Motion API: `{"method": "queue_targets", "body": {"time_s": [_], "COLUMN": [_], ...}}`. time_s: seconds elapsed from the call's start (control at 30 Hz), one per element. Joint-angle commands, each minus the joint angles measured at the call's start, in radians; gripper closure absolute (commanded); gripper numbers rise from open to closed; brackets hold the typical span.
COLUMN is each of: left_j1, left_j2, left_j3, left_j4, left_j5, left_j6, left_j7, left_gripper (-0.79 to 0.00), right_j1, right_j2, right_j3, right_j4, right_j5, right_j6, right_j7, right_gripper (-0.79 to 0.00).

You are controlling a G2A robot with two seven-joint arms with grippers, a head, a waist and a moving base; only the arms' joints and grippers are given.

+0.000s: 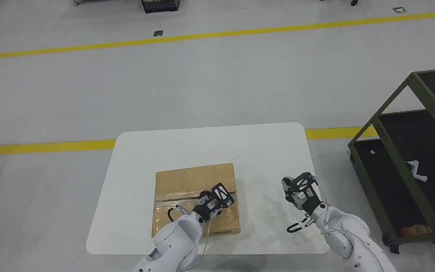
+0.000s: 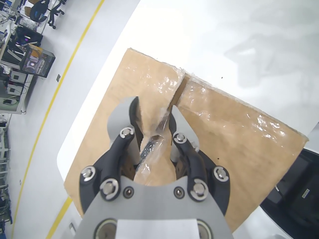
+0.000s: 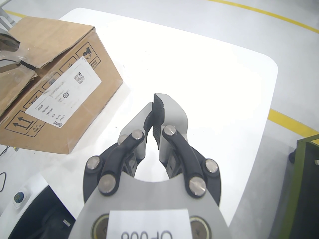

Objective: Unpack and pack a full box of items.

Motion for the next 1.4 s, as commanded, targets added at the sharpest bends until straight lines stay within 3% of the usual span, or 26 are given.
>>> {"method": "queue_targets", "body": {"time_s": [0.0, 0.43, 0.87, 1.03, 1.37], "left_j1": [0.002, 0.028, 0.068, 0.084, 0.147], "left_j2": [0.000, 0.005, 0.029, 0.038, 0.058], "left_j3": [-0.003, -0.081, -0.306, -0.389, -0.594], "left_j4": [-0.002, -0.056, -0.168, -0.194, -0.251], "left_j5": [-0.005, -0.147, -0.366, -0.429, -0.500], "left_j6": [-0.005, -0.038, -0.091, -0.098, -0.097], "left_j7": [0.004, 0.025, 0.052, 0.059, 0.060], "left_gripper": [0.000, 0.000, 0.000, -0.055, 0.000], "right_j1": [0.001, 0.008, 0.026, 0.031, 0.043], "right_j2": [0.000, -0.002, -0.004, -0.005, -0.006], "right_j3": [-0.001, -0.010, -0.027, -0.027, -0.032], "right_j4": [0.001, 0.005, 0.005, 0.005, 0.017], "right_j5": [0.001, -0.001, 0.002, 0.010, 0.022], "right_j6": [0.000, 0.001, -0.009, -0.016, -0.025], "right_j7": [0.001, 0.007, 0.013, 0.015, 0.015], "right_gripper": [0.000, 0.000, 0.000, 0.000, 0.000]}}
